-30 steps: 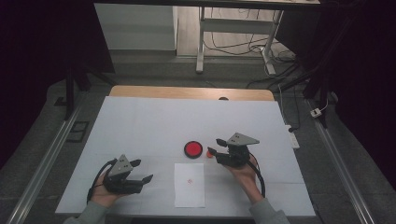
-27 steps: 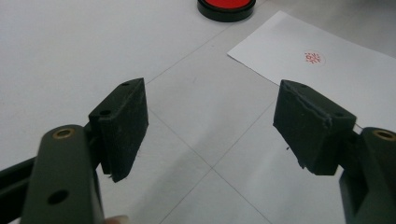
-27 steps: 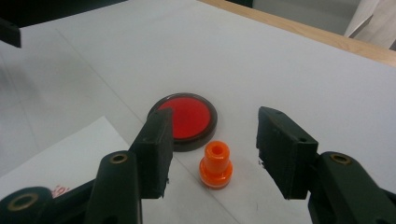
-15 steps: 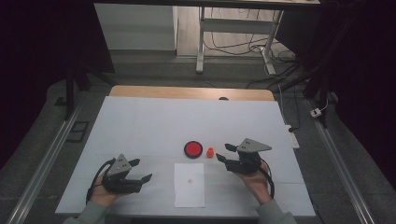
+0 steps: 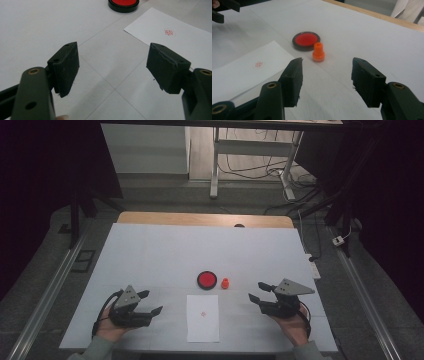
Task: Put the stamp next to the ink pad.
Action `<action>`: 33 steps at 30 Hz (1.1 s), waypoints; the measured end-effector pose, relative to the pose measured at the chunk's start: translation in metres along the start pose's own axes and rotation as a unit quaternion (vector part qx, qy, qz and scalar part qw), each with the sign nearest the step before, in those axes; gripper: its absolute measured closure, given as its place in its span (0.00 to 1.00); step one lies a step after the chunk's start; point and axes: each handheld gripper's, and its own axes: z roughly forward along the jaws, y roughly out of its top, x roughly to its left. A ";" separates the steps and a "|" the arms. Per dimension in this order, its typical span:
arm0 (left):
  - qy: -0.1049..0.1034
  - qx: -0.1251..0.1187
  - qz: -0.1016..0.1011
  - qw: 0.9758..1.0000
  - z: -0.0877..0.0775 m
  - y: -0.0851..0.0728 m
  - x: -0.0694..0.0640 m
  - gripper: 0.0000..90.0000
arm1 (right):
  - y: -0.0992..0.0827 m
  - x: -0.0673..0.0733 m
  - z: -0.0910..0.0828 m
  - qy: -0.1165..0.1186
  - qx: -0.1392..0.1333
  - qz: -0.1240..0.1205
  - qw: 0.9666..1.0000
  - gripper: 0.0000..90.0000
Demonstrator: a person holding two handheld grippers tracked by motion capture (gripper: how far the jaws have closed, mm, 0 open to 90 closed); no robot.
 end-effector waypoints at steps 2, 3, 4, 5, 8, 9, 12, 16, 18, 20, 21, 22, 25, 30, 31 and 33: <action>0.001 0.001 0.000 1.000 0.000 0.000 0.000 0.29 | -0.006 -0.001 -0.006 -0.004 0.003 0.003 1.000 0.47; 0.001 0.001 0.000 1.000 0.000 0.000 0.000 0.29 | -0.009 -0.002 -0.009 -0.005 0.004 0.002 1.000 0.47; 0.001 0.001 0.000 1.000 0.000 0.000 0.000 0.29 | -0.012 -0.003 -0.012 -0.007 0.006 0.002 1.000 0.47; 0.001 0.001 0.000 1.000 0.000 0.000 0.000 0.29 | -0.015 -0.003 -0.015 -0.009 0.007 0.001 1.000 0.47; 0.002 0.000 -0.001 1.000 -0.001 0.000 0.000 0.29 | -0.024 -0.004 -0.022 -0.012 0.015 -0.003 1.000 0.47; 0.002 0.000 -0.001 1.000 -0.001 -0.001 0.000 0.29 | -0.027 -0.004 -0.023 -0.013 0.018 -0.005 1.000 0.47; 0.001 0.002 0.000 1.000 0.000 -0.001 -0.001 0.29 | -0.031 -0.006 -0.025 -0.015 0.023 -0.005 1.000 0.47; 0.000 0.003 0.001 1.000 0.001 0.000 -0.002 0.29 | -0.030 -0.005 -0.021 -0.014 0.025 -0.009 1.000 0.47; 0.000 0.003 0.001 1.000 0.001 0.000 -0.002 0.29 | -0.030 -0.005 -0.019 -0.010 0.023 -0.010 1.000 0.47; 0.000 0.003 0.001 1.000 0.000 -0.001 -0.002 0.29 | -0.030 -0.005 -0.019 -0.010 0.023 -0.011 1.000 0.47; 0.000 0.003 0.001 1.000 0.000 -0.001 -0.001 0.29 | -0.030 -0.005 -0.019 -0.010 0.023 -0.010 1.000 0.47; 0.000 0.003 0.001 1.000 0.000 -0.001 -0.001 0.29 | -0.030 -0.005 -0.019 -0.011 0.024 -0.010 1.000 0.47; 0.000 0.003 0.001 1.000 0.000 -0.001 -0.001 0.29 | -0.030 -0.006 -0.020 -0.012 0.024 -0.007 1.000 0.47; 0.000 0.003 0.002 1.000 0.000 0.000 -0.001 0.29 | -0.030 -0.006 -0.019 -0.011 0.021 -0.006 1.000 0.48; 0.000 0.003 0.001 1.000 0.000 0.000 -0.001 0.29 | -0.031 -0.006 -0.019 -0.011 0.022 -0.006 1.000 0.48; 0.001 0.003 0.002 1.000 0.000 0.000 -0.001 0.29 | -0.030 -0.006 -0.019 -0.010 0.022 -0.006 1.000 0.47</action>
